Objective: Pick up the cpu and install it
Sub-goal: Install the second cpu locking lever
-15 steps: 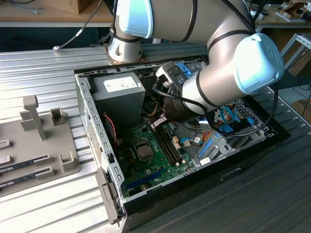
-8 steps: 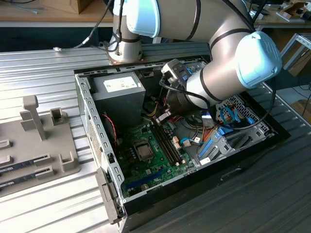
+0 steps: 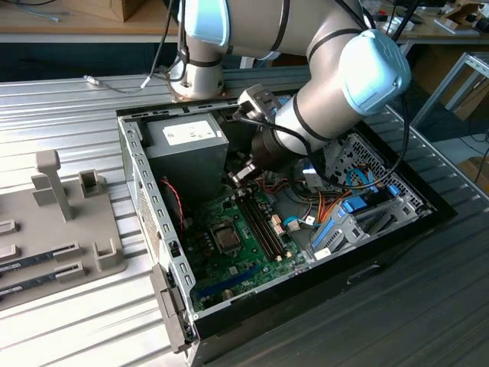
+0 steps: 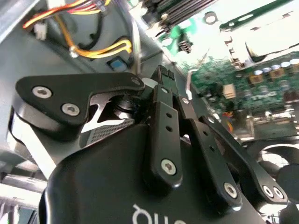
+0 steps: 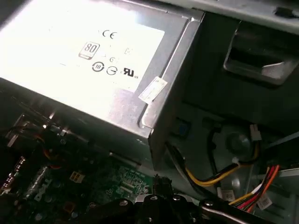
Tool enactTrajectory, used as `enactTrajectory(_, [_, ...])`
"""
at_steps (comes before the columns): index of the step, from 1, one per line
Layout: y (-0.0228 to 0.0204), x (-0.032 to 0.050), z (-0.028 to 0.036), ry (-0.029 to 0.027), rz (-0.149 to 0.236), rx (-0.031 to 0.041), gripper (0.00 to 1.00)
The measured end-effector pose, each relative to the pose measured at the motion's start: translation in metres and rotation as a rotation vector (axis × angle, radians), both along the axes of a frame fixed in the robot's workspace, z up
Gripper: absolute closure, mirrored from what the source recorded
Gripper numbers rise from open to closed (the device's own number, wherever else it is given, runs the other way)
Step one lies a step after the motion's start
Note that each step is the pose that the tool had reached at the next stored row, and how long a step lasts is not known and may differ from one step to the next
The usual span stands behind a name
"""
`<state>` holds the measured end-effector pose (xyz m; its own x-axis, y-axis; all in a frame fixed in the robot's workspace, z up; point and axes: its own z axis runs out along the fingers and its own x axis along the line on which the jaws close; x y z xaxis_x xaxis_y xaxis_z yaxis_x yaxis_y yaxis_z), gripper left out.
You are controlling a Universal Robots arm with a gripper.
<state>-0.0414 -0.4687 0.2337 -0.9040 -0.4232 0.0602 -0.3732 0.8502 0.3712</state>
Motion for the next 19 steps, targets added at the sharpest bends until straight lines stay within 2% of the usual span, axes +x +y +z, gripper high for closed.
enactTrajectory(1, [0.0013, -0.0006, 0.0, 0.0, 0.0, -0.0196, 0.89])
enactTrajectory(2, [0.0033, -0.0013, -0.0002, -0.0001, 0.0, -0.0363, 0.89])
enactTrajectory(4, [0.0078, -0.003, -0.0005, -0.0002, 0.0, -0.0586, 0.89])
enactTrajectory(6, [0.0097, -0.0043, -0.0005, -0.0006, 0.0, -0.0784, 0.89])
enactTrajectory(7, [0.0106, -0.0057, -0.0004, -0.0016, 0.0, -0.099, 0.89])
enactTrajectory(8, [0.0115, -0.007, -0.0004, -0.0025, 0.0, -0.1113, 0.89])
enactTrajectory(11, [0.011, -0.0079, -0.0004, -0.0031, 0.001, -0.1212, 0.89])
enactTrajectory(12, [0.0108, -0.0079, -0.0003, -0.003, 0.001, -0.1269, 0.89])
enactTrajectory(13, [0.0104, -0.008, -0.0003, -0.0031, 0.001, -0.1389, 0.89])
enactTrajectory(14, [0.0102, -0.008, -0.0003, -0.0031, 0.001, -0.1548, 0.89])
enactTrajectory(15, [0.0096, -0.008, -0.0003, -0.0031, 0.001, -0.1787, 0.89])
enactTrajectory(16, [0.0091, -0.008, -0.0004, -0.0031, 0.001, -0.1963, 0.89])
enactTrajectory(17, [0.0083, -0.008, -0.0004, -0.0031, 0.001, -0.2262, 0.89])
enactTrajectory(19, [0.0071, -0.0082, -0.0004, -0.0031, 0.001, -0.2565, 0.89])
